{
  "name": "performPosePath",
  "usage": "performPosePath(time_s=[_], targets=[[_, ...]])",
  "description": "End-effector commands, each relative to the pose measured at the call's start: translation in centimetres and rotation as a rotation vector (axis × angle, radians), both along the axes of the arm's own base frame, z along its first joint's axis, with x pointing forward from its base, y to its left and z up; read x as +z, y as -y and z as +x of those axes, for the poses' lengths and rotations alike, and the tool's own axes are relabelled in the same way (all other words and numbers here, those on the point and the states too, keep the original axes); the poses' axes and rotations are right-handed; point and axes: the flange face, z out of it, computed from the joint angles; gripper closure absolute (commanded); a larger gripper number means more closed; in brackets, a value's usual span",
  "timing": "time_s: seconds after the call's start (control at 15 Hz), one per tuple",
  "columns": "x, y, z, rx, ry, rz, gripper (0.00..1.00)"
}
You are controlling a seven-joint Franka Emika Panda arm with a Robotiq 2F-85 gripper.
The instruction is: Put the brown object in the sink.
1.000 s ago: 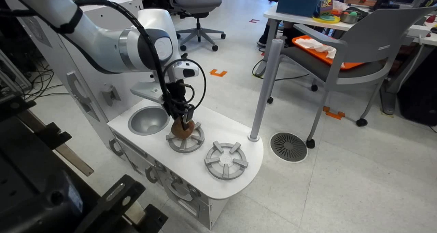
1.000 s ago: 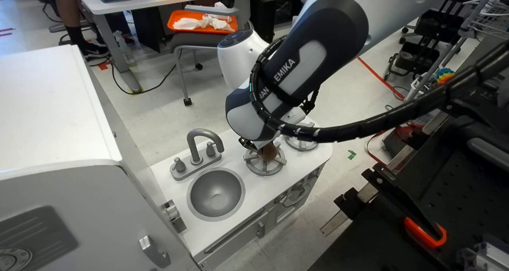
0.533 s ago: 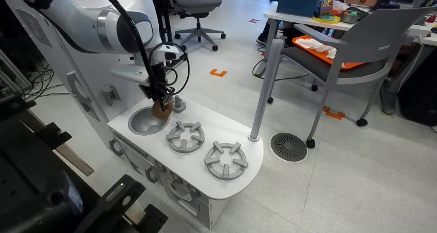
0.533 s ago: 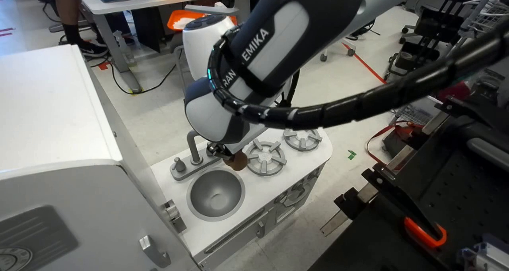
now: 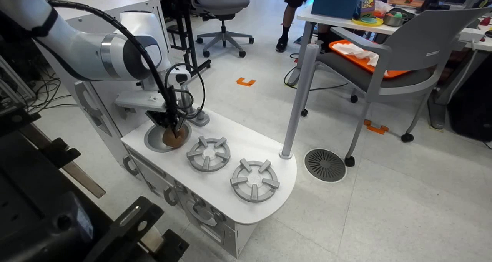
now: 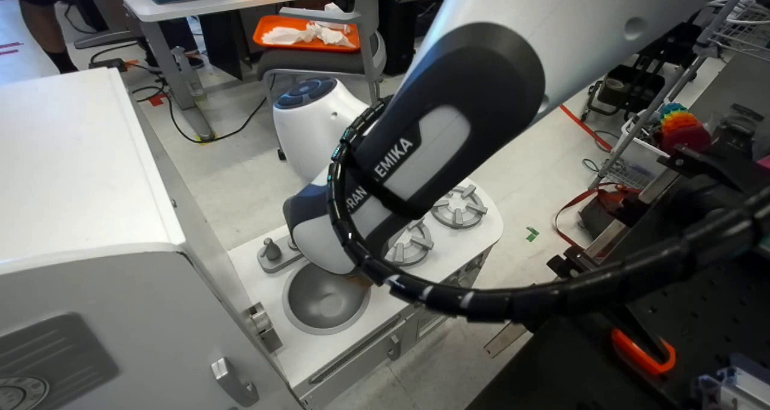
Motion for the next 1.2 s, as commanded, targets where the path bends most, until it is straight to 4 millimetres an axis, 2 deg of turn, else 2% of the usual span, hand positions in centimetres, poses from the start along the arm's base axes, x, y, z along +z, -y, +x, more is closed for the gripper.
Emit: performPosePath(time_s=[0.0, 0.33, 0.87, 0.93, 1.0, 1.13], targets=[[-0.2, -1.3, -0.6, 0.14, 0.031, 0.0, 0.95], [0.3, -3.8, -0.9, 0.269, 0.083, 0.024, 0.95], [-0.1, -3.5, -1.4, 0.303, 0.033, 0.021, 0.95], [-0.1, -3.4, -1.4, 0.303, 0.032, 0.022, 0.68], [-0.1, -3.4, -1.5, 0.305, 0.025, 0.023, 0.54], [-0.2, -3.4, -1.5, 0.307, 0.019, 0.023, 0.41]])
